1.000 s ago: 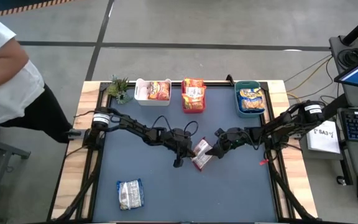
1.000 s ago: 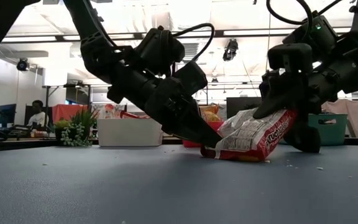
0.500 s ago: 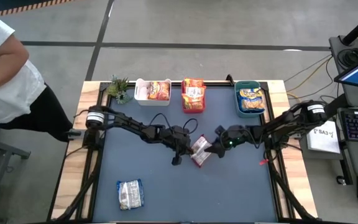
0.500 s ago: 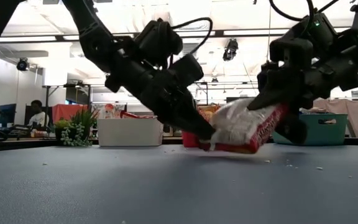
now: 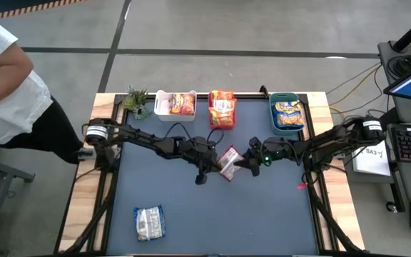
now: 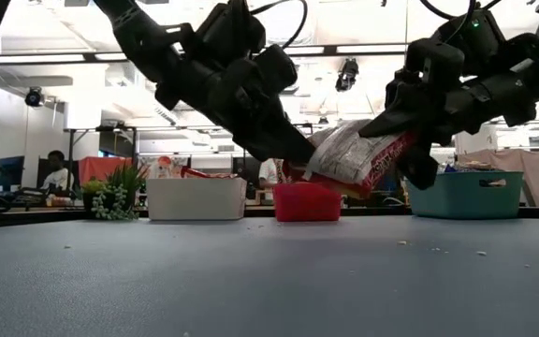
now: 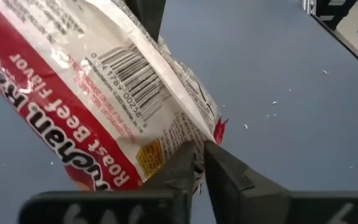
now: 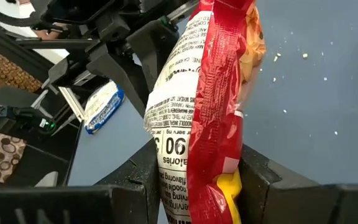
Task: Sort Maruchan noodles
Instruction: Put the red noodle pack into the white bin
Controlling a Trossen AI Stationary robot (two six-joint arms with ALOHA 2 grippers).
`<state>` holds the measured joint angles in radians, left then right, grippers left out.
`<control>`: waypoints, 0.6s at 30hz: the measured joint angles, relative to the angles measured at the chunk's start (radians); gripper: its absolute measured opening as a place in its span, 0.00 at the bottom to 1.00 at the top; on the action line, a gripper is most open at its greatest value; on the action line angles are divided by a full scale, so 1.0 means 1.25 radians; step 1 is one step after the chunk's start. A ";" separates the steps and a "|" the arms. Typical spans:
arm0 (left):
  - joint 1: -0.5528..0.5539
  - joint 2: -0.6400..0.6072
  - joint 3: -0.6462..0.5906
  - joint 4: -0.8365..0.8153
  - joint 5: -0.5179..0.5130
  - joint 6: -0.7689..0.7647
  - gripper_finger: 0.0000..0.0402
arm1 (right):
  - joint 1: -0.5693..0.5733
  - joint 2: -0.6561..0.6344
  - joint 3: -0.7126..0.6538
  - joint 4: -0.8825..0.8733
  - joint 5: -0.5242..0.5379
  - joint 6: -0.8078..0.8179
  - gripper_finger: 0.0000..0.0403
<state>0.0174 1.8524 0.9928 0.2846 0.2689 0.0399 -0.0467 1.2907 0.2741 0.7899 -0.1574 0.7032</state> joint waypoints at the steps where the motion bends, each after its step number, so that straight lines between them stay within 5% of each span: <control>1: 0.000 -0.003 0.000 -0.006 0.000 0.000 0.08 | 0.000 -0.001 0.000 0.000 0.000 -0.004 0.31; 13: 0.003 -0.121 0.001 -0.104 0.000 0.040 0.47 | 0.000 -0.001 0.001 -0.031 -0.004 -0.043 0.32; 18: 0.004 -0.142 0.001 -0.079 -0.101 0.027 0.57 | 0.005 -0.002 0.001 -0.030 0.000 -0.147 0.32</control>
<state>0.0226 1.6745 0.9943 0.1860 0.1425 0.0738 -0.0404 1.2884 0.2749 0.7525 -0.1574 0.5193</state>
